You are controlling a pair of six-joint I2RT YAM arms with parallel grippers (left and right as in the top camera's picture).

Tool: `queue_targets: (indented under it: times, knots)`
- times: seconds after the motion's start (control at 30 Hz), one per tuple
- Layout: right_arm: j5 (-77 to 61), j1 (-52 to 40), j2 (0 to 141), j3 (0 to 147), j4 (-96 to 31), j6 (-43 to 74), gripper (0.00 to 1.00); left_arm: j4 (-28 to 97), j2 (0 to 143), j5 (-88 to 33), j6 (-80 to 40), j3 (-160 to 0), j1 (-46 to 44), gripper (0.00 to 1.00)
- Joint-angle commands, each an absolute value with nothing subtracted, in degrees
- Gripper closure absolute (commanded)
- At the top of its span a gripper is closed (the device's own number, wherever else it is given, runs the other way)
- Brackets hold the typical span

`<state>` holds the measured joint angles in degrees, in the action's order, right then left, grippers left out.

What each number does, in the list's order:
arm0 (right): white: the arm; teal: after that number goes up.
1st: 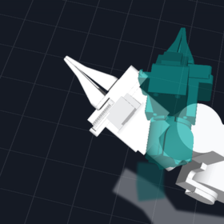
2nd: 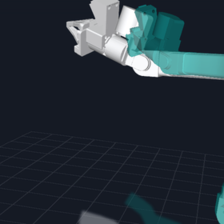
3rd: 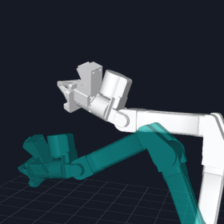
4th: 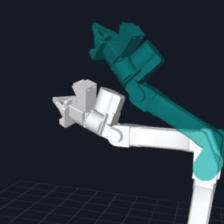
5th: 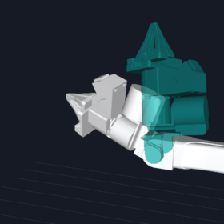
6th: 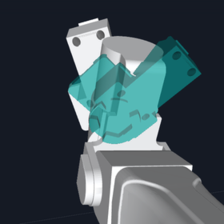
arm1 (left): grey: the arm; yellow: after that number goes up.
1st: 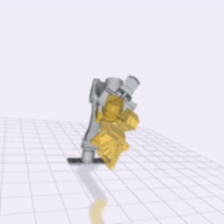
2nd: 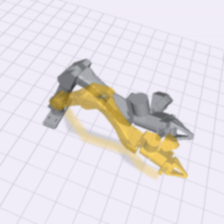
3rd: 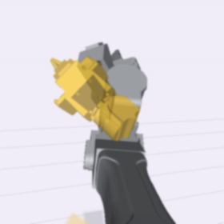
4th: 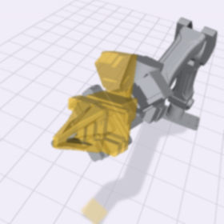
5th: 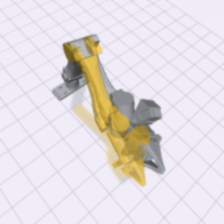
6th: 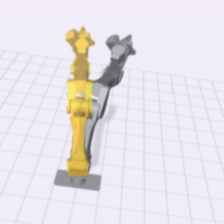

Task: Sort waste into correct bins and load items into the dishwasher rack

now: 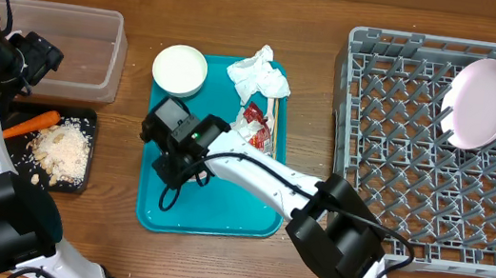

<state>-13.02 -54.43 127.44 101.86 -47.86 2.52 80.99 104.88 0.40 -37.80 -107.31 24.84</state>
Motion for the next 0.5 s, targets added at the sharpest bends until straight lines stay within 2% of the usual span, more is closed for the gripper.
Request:
queue_targets:
  times: [0.0, 0.23, 0.47]
  knots:
    - [-13.4, -53.1, 123.7, 105.4, -49.5, 5.3, 0.96, 80.9, 103.8, 0.4, -38.8, -108.1, 24.6, 0.00]
    - [-12.9, -47.6, 114.4, 106.7, -54.9, 10.4, 0.96, 80.9, 103.8, 0.4, -38.8, -108.1, 24.6, 0.00]
    - [-8.4, -33.1, 101.5, 106.7, -64.7, 18.9, 0.96, 81.0, 103.8, 0.4, -38.8, -108.1, 24.6, 0.00]
